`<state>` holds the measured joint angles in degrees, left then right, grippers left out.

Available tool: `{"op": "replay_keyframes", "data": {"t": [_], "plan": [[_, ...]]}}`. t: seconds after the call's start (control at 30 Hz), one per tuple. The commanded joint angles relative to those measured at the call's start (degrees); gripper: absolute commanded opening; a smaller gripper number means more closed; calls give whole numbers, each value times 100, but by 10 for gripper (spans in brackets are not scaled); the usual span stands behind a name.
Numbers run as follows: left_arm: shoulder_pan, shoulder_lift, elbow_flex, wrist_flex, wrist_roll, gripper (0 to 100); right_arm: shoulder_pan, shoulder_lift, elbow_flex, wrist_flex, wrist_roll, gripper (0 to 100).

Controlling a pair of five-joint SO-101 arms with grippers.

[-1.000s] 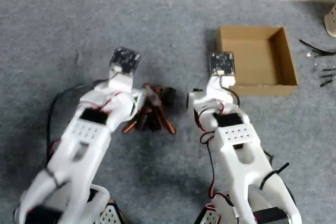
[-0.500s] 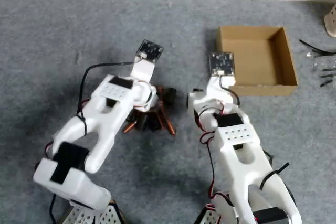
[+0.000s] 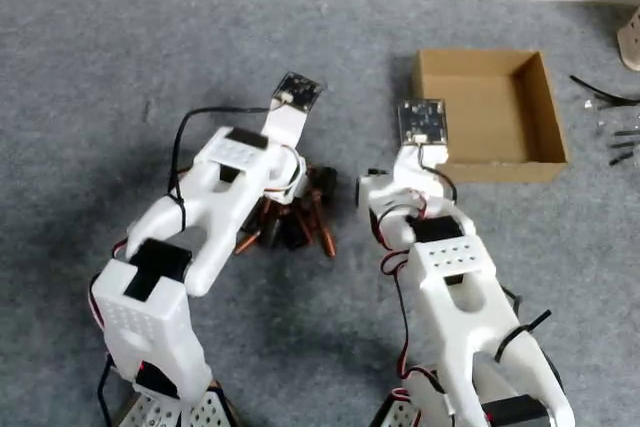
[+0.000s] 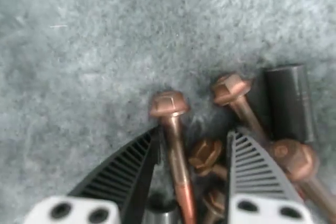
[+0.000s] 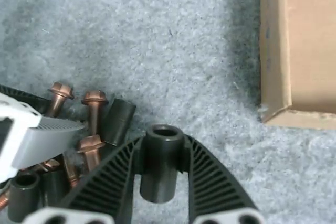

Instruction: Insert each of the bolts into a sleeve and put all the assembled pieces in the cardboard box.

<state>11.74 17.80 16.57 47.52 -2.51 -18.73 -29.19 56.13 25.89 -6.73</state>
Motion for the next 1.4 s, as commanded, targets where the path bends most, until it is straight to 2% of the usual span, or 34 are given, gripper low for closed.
{"op": "replay_keyframes", "data": {"t": [0.0, 0.27, 0.43, 0.7, 0.83, 1.17, 1.3, 1.37], "plan": [[-66, -4, -110, 202, -26, 197, 48, -233, -31, -189, 79, 4], [-145, 4, -110, 211, -9, 179, 48, -233, -31, -189, 79, 4], [-145, 13, -110, 229, -18, 0, 48, -233, -31, -189, 79, 4], [-180, -66, -84, 220, -35, 5, 48, -233, -22, -189, 79, 4], [-180, -541, 57, 167, -44, 5, 40, -224, -22, -189, 79, 4], [-646, -3319, 2668, -1925, -53, 5, 40, -233, -13, -400, 79, 5], [-549, -4435, 3609, -2488, -686, 5, 31, -233, -13, -426, 79, 5], [-523, -4901, 4013, -2769, -738, 5, -31, -251, -13, -426, 79, 5]]}}
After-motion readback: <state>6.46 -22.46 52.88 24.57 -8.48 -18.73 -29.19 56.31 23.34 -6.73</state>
